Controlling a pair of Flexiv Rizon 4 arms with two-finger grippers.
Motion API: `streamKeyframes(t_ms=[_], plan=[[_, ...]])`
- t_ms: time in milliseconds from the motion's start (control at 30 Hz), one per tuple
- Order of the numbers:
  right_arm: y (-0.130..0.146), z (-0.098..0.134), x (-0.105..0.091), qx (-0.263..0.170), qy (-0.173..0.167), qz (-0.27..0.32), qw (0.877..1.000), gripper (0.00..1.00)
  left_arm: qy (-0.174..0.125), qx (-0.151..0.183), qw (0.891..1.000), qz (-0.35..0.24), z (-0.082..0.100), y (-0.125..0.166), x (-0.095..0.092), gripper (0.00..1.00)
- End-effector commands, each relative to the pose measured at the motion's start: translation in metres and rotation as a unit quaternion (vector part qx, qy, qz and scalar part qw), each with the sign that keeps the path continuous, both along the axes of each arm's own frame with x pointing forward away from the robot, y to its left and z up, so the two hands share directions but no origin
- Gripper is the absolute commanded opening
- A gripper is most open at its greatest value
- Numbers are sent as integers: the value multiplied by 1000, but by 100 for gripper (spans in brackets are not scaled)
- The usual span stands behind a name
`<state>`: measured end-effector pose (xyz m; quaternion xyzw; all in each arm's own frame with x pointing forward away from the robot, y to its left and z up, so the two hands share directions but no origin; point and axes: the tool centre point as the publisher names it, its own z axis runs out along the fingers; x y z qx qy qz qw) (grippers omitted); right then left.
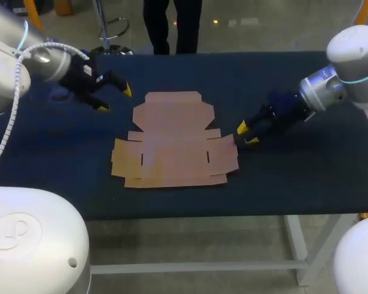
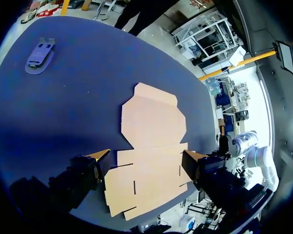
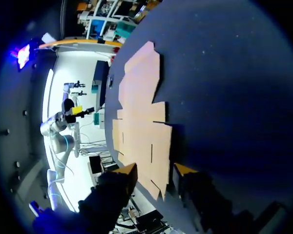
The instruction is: Assemble the packaging by folding the flat box into shape, placing the metal phone stand inside, and closing the box properly
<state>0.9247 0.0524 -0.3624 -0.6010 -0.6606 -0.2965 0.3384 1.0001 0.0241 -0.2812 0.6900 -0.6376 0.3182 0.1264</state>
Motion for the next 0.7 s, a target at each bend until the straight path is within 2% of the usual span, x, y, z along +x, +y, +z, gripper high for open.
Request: streamKeyframes(t_ms=[33,467,533,567,600,633,700], plan=[[-11,15,1,-17,-11,-4,1000,50,-10,3,1000,7,3,1,-12,100],[-39,51,25,-46,-51,2,998,50,7,31,999,15,6,16,-27,98],[-41,56,27,-51,-62,1,997,50,9,33,999,13,7,19,-30,70],[-42,58,28,-51,-64,0,997,50,12,34,999,14,7,21,-31,46],[-43,59,30,-52,-65,-2,997,49,13,34,999,14,7,22,-33,30],[-43,61,32,-53,-66,-2,996,49,14,34,999,14,6,23,-33,0],[-43,62,36,-54,-67,-6,996,49,19,36,999,13,4,25,-34,0]])
